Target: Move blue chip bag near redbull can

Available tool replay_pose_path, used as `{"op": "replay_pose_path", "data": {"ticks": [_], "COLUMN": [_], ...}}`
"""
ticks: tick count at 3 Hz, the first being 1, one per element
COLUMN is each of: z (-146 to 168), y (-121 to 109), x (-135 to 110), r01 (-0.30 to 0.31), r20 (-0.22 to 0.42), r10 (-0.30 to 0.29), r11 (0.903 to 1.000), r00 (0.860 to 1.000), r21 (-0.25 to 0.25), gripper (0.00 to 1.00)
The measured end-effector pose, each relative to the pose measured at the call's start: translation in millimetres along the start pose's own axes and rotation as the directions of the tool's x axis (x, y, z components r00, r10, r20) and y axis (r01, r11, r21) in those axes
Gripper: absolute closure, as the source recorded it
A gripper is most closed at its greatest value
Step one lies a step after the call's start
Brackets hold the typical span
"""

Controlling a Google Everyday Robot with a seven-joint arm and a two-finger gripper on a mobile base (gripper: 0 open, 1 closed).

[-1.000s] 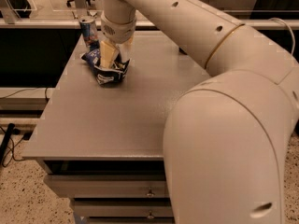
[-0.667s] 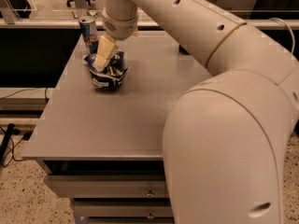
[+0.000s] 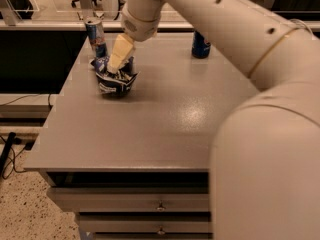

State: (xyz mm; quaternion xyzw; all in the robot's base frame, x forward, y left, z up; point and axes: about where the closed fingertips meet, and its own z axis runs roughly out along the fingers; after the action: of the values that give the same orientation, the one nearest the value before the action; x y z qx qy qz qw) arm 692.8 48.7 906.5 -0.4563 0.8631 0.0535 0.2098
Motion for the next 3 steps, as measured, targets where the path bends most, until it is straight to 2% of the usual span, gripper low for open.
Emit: {"op": "replay_pose_path", "data": {"ticks": [1, 2, 3], "z": [-46.5, -59.2, -67.9], "y": [53.4, 71.2, 65.8], "x": [19.0, 35.4, 51.6], "r01": [0.097, 0.138, 0.122], "r20": [0.258, 0.425, 0.581], "r10": [-0.068, -0.071, -0.014], "r11": [0.9899, 0.9821, 0.9814], "r00": [0.964, 0.902, 0.814], "r21": [-0.103, -0.129, -0.148], "gripper": [0.0, 0.0, 0.0]}}
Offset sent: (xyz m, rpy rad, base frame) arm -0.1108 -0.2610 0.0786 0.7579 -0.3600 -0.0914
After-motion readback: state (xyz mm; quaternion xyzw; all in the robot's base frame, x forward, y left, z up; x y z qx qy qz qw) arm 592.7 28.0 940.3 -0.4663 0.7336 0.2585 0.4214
